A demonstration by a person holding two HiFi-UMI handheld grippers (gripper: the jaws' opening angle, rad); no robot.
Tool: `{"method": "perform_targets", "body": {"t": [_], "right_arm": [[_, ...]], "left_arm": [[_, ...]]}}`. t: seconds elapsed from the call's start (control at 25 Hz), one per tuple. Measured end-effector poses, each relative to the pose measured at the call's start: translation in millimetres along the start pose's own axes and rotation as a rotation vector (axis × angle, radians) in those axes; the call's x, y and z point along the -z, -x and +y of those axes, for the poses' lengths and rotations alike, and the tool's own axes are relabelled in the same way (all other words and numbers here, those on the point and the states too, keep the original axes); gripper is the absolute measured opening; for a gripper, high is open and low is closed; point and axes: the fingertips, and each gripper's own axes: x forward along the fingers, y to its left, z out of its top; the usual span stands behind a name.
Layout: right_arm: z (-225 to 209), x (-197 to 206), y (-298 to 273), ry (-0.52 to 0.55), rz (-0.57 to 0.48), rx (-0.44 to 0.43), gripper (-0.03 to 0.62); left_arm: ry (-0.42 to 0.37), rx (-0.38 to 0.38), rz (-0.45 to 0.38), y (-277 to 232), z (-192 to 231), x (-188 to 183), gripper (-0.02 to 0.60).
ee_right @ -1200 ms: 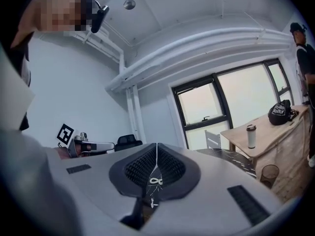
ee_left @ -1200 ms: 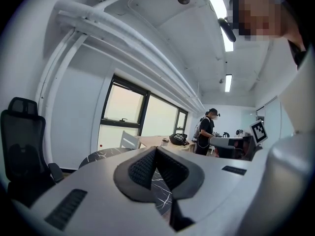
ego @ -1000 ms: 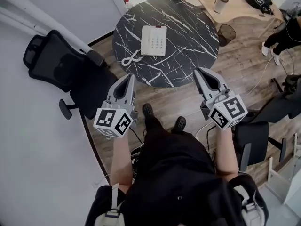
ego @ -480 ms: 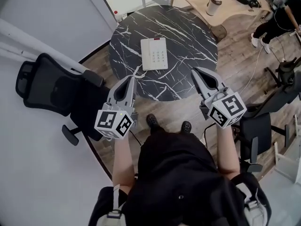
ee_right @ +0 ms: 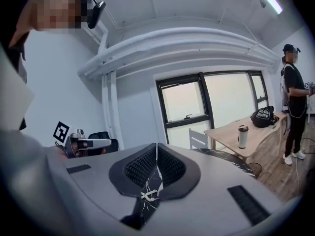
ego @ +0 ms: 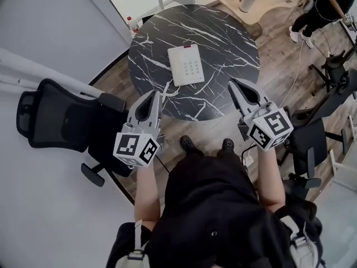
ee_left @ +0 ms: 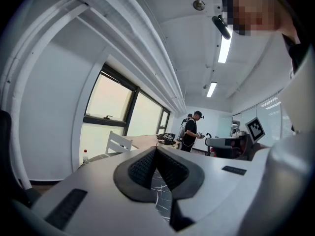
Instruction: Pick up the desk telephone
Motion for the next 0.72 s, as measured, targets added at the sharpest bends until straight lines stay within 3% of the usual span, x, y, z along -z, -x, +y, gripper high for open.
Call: {"method": "perform_targets", "body": {"t": [0.44,0.72], "right_arm": [[19,35,-8,-0.02,0.078,0.039,0.032],[10,54,-15,-0.051,0.126,0.034,0.032]], "left_arm": [[0.058,0.061,0.069,5,18,32,0.015],[0.077,0.056,0.12,-2,19,51,0.015]]}}
